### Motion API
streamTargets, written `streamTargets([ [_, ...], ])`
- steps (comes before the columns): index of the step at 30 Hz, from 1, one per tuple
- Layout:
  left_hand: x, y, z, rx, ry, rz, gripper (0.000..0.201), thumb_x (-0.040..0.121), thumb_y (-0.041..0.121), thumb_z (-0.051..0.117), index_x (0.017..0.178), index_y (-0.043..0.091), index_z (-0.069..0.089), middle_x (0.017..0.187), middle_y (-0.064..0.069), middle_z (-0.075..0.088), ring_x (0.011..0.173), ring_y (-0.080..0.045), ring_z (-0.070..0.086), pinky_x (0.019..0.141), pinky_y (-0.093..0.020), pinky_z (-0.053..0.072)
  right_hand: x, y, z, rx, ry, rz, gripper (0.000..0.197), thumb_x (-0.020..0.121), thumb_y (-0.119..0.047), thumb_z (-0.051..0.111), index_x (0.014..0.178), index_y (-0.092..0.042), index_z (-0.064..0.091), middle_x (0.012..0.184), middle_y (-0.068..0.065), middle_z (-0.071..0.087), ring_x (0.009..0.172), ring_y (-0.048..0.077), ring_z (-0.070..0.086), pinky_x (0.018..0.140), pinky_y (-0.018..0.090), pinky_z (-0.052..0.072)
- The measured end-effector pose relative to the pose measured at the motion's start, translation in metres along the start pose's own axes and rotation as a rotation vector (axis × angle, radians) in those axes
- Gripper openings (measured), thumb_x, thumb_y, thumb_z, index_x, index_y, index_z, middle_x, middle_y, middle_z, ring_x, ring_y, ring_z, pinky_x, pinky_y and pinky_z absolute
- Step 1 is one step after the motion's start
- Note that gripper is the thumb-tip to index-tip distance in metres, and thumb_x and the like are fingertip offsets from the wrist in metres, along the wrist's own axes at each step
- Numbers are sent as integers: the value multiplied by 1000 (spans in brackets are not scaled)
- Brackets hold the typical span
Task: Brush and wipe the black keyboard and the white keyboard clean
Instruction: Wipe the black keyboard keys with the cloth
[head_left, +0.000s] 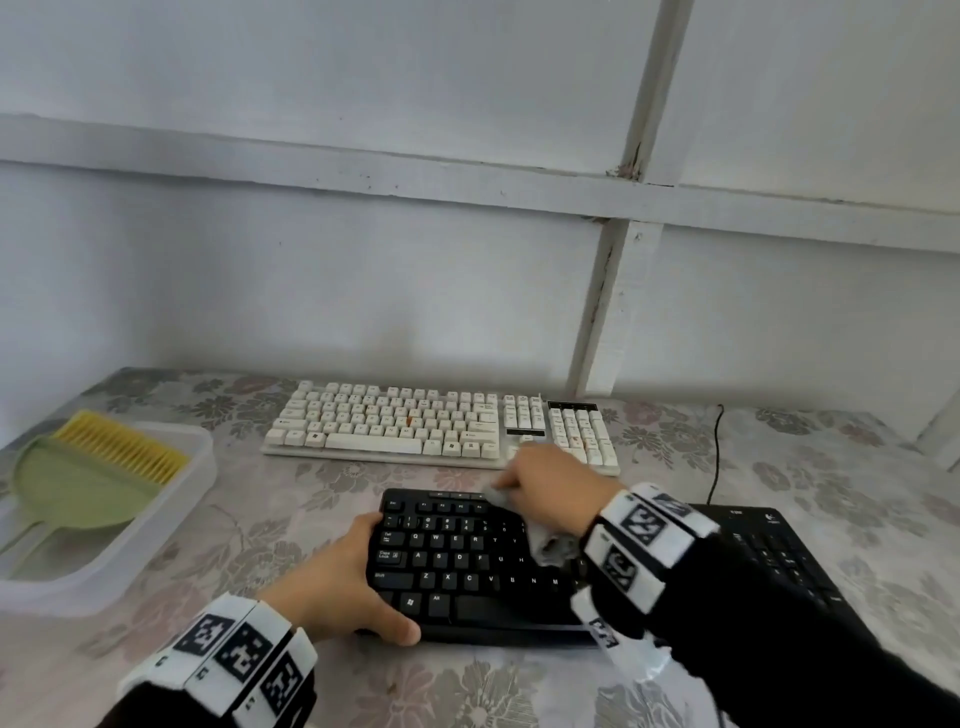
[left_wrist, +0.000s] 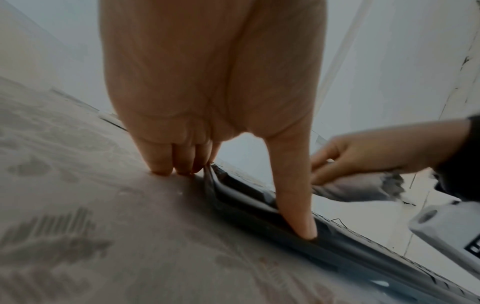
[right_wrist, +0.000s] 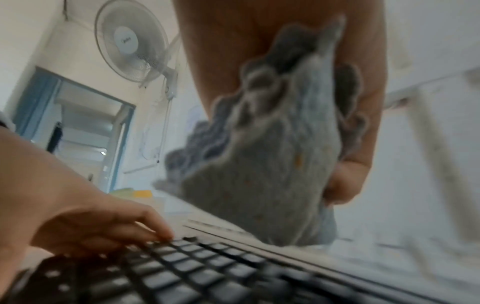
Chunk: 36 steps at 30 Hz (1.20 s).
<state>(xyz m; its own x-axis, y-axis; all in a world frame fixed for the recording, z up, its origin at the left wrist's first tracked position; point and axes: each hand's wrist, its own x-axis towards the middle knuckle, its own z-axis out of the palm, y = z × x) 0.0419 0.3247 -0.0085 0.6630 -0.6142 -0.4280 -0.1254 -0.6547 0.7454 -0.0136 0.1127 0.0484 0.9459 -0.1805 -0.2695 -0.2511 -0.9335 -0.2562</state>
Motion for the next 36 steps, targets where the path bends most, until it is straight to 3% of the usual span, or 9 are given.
streamTargets([
  [3,1,0,-1,-10,4,8,110,56,18,88,140,26,18,111,17,51,102,-2,51,86,-19,41,23,-47,17,7,-4,-116,36,96,-30,49,63,-16,51,76,-4,47,62,11,51,87,29,50],
  [8,2,0,-3,16,3,-6,110,55,22,89,139,26,18,113,16,52,107,-8,52,96,-29,44,39,-76,37,-134,31,-181,19,91,-10,47,94,-6,66,94,6,42,91,33,58,86,46,50],
  [10,2,-2,-4,14,1,-5,115,52,24,89,141,27,17,114,16,52,108,-9,53,96,-30,45,32,-72,35,-186,42,-187,21,90,-5,45,96,-4,65,95,7,39,91,33,54,85,41,48],
  [15,3,-6,-3,-18,-7,7,120,48,24,89,141,28,15,115,16,52,105,-5,54,90,-29,51,13,-37,28,-127,47,-86,27,89,-5,46,63,-12,45,114,12,53,95,31,58,83,37,52],
  [18,4,-7,-2,-29,-12,14,118,50,23,90,141,28,15,116,16,52,105,-4,54,84,-20,49,-3,-4,24,-47,56,-29,18,93,-11,46,97,-2,62,118,9,54,95,22,59,80,27,49],
  [23,4,-7,-1,-30,-13,22,124,42,29,90,141,28,16,117,16,51,106,-6,53,82,-19,47,-19,41,22,-57,93,58,17,94,-15,50,87,-10,64,101,-1,52,92,18,60,88,27,47],
  [28,4,-5,-1,-21,-1,18,119,46,26,90,140,29,17,114,17,52,105,-6,53,92,-24,44,-4,38,8,-162,46,141,34,94,-12,46,60,-12,43,68,1,41,53,13,41,57,22,41],
  [33,1,-3,-3,1,10,15,111,54,22,89,139,30,18,112,17,54,101,-2,54,87,-22,48,23,-31,16,-65,54,-110,33,97,-30,47,71,-10,53,101,7,54,79,18,62,86,30,53],
  [36,1,-3,-4,27,16,14,109,53,24,89,138,29,21,111,16,55,102,-4,55,93,-30,49,42,-66,29,-82,32,-217,29,96,-29,48,74,-12,55,105,8,50,84,25,57,84,37,49],
])
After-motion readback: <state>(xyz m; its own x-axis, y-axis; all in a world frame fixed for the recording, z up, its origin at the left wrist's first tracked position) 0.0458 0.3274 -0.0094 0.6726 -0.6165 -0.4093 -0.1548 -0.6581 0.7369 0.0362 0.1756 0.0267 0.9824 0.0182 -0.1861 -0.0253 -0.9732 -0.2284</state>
